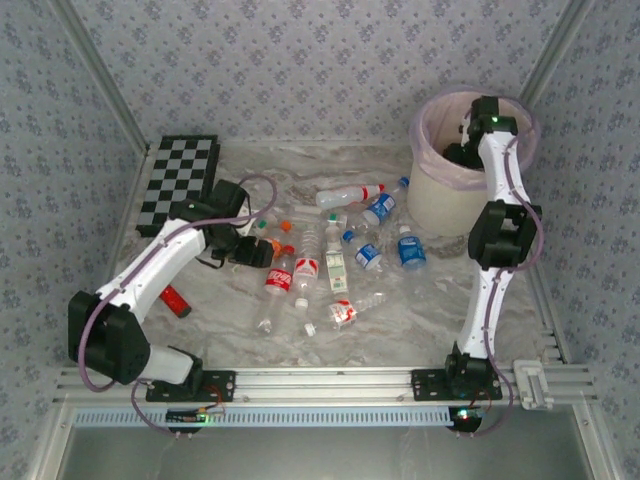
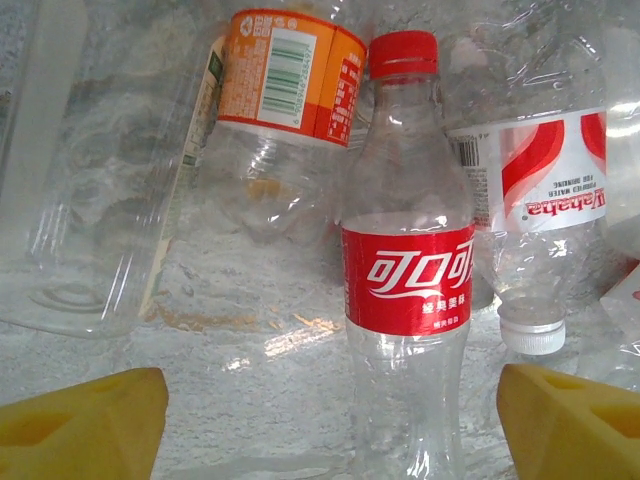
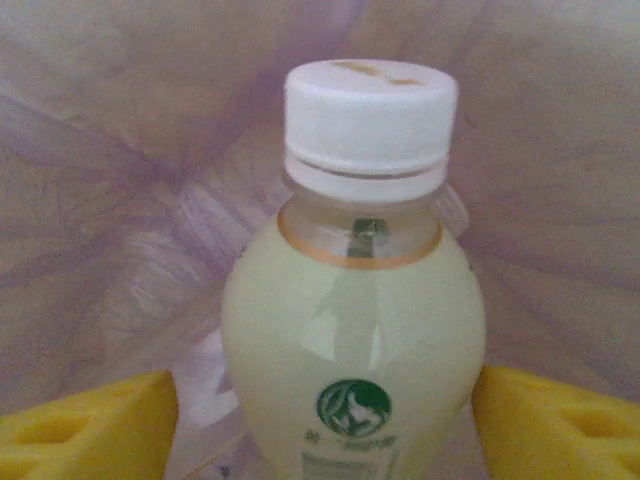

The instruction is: Put the plastic bottles in the bin

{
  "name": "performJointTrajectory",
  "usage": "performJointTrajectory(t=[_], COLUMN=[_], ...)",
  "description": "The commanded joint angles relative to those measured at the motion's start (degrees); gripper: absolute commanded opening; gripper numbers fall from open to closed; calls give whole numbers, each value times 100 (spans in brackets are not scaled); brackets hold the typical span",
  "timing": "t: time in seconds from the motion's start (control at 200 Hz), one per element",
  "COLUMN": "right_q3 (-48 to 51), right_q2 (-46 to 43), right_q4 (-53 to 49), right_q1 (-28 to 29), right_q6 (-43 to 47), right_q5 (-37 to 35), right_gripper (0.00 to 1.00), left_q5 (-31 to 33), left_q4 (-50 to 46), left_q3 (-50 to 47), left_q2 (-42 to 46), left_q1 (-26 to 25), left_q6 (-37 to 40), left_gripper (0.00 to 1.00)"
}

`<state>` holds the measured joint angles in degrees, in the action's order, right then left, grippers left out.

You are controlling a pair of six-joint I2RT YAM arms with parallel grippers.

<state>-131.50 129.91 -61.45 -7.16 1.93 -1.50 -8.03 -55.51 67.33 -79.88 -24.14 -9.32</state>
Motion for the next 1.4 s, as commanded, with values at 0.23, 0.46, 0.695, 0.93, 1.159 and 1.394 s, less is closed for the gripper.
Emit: performJointTrajectory(t=[0.23, 0.46, 0.695, 0.93, 1.159, 1.394], right_q3=[-689, 78, 1658, 2840, 4062, 4282], right_q2=[-1476, -2629, -4139, -5181, -6039, -6180], right_q4=[-589, -278, 500, 679, 816, 1030], right_q1=[-115, -110, -90, 0, 287, 479], right_q6=[173, -171, -854, -1307, -1669, -1804], right_q5=[260, 618, 1274, 1489, 1661, 1980], right_gripper=[100, 100, 100, 100, 100, 100], left_q5=[448, -176, -296, -150, -145, -3], left_q4=[164, 906, 902, 1155, 1320, 1197], left_q3=[61, -212, -338, -346, -267, -146], left_q2=[-211, -572, -1117, -1556, -1724, -1705], left_q1=[604, 1210, 1418, 1479, 1444, 1385], left_q6=[471, 901, 1109, 830, 577, 553], left_gripper=[95, 99, 99, 95, 74, 67])
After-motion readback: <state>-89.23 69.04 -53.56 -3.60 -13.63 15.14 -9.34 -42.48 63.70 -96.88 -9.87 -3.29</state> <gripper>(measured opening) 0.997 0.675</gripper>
